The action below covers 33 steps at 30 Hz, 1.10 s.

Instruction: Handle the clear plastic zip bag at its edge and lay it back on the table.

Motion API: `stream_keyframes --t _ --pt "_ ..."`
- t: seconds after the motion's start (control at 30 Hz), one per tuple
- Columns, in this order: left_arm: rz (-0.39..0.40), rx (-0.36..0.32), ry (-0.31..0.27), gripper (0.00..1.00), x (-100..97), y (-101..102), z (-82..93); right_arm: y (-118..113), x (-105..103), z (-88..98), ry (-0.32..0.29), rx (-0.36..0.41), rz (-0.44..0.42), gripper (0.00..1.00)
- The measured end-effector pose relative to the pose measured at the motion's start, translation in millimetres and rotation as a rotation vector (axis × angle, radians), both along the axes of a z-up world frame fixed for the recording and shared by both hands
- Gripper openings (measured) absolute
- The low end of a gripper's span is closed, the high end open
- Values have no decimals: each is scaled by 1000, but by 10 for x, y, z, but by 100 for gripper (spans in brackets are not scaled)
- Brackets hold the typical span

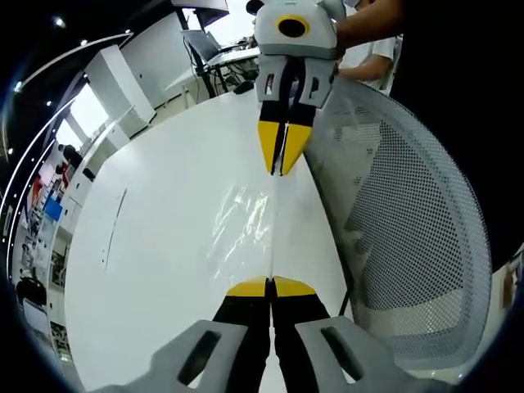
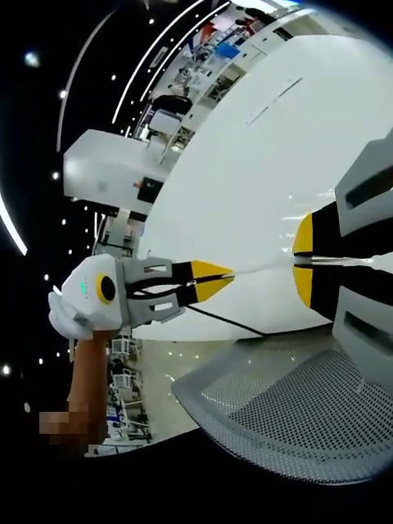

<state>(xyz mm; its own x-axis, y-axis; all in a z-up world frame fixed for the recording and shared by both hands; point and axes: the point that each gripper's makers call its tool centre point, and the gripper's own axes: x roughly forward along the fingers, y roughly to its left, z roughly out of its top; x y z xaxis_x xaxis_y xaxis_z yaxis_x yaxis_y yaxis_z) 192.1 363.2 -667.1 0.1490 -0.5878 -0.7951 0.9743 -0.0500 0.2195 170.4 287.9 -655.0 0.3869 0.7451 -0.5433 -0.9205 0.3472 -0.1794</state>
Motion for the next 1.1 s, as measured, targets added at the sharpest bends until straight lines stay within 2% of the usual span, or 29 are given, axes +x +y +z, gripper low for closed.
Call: stream_keyframes --t 1.1 --pt "20 -9 9 0 18 31 4 -106 2 -12 17 10 -27 0"
